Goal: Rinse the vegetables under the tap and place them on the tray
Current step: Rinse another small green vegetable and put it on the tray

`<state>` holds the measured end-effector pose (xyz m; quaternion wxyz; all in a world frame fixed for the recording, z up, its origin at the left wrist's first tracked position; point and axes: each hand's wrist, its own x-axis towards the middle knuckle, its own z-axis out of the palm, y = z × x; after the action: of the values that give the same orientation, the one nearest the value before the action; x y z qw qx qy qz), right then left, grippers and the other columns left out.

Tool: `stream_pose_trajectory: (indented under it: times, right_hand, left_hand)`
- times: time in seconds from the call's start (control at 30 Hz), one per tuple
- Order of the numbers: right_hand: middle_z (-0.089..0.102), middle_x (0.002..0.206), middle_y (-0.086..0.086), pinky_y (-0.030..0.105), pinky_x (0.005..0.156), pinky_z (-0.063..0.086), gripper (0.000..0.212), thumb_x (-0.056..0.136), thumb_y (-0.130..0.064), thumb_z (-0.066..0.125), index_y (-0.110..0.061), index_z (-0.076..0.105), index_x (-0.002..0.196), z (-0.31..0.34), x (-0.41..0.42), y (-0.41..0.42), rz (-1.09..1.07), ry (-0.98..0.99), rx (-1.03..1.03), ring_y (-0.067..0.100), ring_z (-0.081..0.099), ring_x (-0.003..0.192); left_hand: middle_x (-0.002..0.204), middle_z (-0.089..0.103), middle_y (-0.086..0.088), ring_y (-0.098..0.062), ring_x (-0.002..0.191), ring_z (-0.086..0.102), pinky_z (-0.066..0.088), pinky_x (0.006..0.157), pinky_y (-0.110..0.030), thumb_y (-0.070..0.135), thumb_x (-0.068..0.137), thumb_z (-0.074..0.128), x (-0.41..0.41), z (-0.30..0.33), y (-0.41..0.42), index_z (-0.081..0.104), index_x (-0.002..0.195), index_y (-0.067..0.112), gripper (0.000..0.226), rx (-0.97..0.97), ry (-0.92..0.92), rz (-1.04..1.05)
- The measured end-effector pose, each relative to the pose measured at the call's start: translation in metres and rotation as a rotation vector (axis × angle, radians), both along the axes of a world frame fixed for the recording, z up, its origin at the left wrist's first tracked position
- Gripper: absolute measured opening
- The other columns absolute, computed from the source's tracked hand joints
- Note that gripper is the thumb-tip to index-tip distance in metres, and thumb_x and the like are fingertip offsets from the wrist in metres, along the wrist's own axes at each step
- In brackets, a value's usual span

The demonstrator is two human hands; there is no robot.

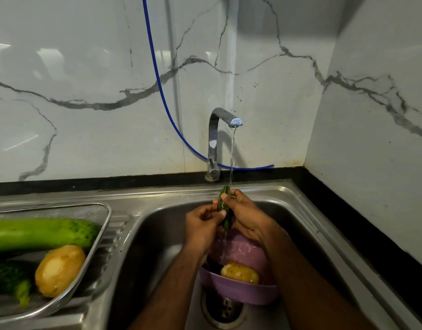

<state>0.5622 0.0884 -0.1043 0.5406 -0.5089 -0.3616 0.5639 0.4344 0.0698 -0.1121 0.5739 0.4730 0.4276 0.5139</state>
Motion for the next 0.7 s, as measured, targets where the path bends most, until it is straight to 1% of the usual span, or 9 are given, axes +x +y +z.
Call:
stream_pose_trajectory:
  times: [0.07,0.13,0.2,0.27,0.33,0.4,0.53,0.63,0.7]
  right_hand:
    - [0.072,0.105,0.013,0.04,0.075,0.062,0.013,0.107,-0.023,0.051,-0.017,0.057,0.116,0.004,-0.008,0.001,-0.058,-0.016,-0.003,0.025,0.075,0.089]
    - [0.069,0.102,0.01,0.036,0.066,0.059,0.019,0.109,-0.033,0.046,-0.019,0.053,0.119,0.008,-0.016,0.001,-0.116,-0.065,-0.05,0.022,0.073,0.084]
    - [0.064,0.106,0.007,0.039,0.074,0.058,0.023,0.108,-0.046,0.04,-0.027,0.049,0.117,0.008,-0.022,0.006,-0.177,-0.151,-0.067,0.023,0.068,0.095]
    - [0.064,0.106,0.008,0.042,0.082,0.058,0.031,0.106,-0.051,0.041,-0.024,0.052,0.116,0.009,-0.022,0.01,-0.239,-0.136,-0.054,0.025,0.066,0.097]
    - [0.068,0.094,0.01,0.04,0.076,0.058,0.03,0.107,-0.044,0.045,-0.018,0.057,0.116,0.011,-0.02,0.009,-0.23,0.056,-0.022,0.024,0.067,0.083]
    - [0.07,0.09,0.011,0.037,0.069,0.056,0.028,0.109,-0.037,0.044,-0.017,0.062,0.116,0.013,-0.015,0.002,-0.179,0.233,0.03,0.023,0.069,0.077]
    - [0.071,0.096,0.01,0.031,0.059,0.054,0.038,0.108,-0.041,0.044,-0.015,0.07,0.118,0.013,-0.01,-0.001,-0.087,0.243,0.065,0.021,0.068,0.081]
    - [0.07,0.088,0.009,0.034,0.068,0.053,0.046,0.105,-0.05,0.045,-0.011,0.07,0.107,0.019,-0.017,-0.003,0.001,0.255,0.047,0.022,0.066,0.078]
    - [0.067,0.083,0.011,0.037,0.075,0.052,0.044,0.106,-0.046,0.043,-0.01,0.067,0.096,0.022,-0.019,-0.005,0.022,0.298,0.053,0.024,0.064,0.075]
  left_hand:
    - [0.092,0.076,-0.012,-0.022,0.084,0.074,0.062,0.076,-0.031,-0.001,0.08,0.077,0.002,-0.001,-0.002,0.069,0.103,0.008,0.026,0.028,0.07,-0.018]
    - [0.086,0.075,-0.013,-0.025,0.078,0.073,0.063,0.07,-0.036,-0.001,0.076,0.08,0.005,-0.003,0.0,0.067,0.099,0.01,0.029,0.043,0.134,-0.003]
    - [0.084,0.075,-0.014,-0.029,0.075,0.073,0.062,0.066,-0.039,-0.002,0.079,0.077,0.005,-0.003,0.001,0.065,0.1,0.009,0.027,0.026,0.117,-0.018]
    - [0.089,0.076,-0.014,-0.027,0.076,0.072,0.059,0.066,-0.039,-0.003,0.086,0.069,0.005,-0.001,-0.001,0.067,0.105,0.009,0.022,-0.013,0.059,-0.081]
    - [0.091,0.076,-0.012,-0.024,0.077,0.069,0.055,0.064,-0.036,-0.001,0.095,0.057,0.003,0.001,-0.001,0.069,0.107,0.008,0.019,-0.112,-0.072,-0.18]
    - [0.084,0.071,-0.01,-0.017,0.067,0.063,0.051,0.055,-0.027,0.005,0.101,0.043,0.001,0.002,0.001,0.068,0.106,0.007,0.025,-0.244,-0.206,-0.265]
    - [0.07,0.058,-0.01,-0.011,0.052,0.044,0.04,0.045,-0.021,0.008,0.102,0.027,0.0,0.006,0.003,0.058,0.102,0.006,0.031,-0.354,-0.342,-0.295]
    - [0.063,0.05,-0.007,-0.012,0.05,0.034,0.031,0.042,-0.021,0.01,0.104,0.025,0.001,0.005,0.004,0.053,0.092,0.01,0.03,-0.387,-0.368,-0.281]
    - [0.06,0.047,-0.006,-0.011,0.046,0.032,0.028,0.04,-0.021,0.013,0.105,0.026,0.001,0.004,0.006,0.052,0.091,0.011,0.029,-0.4,-0.358,-0.249]
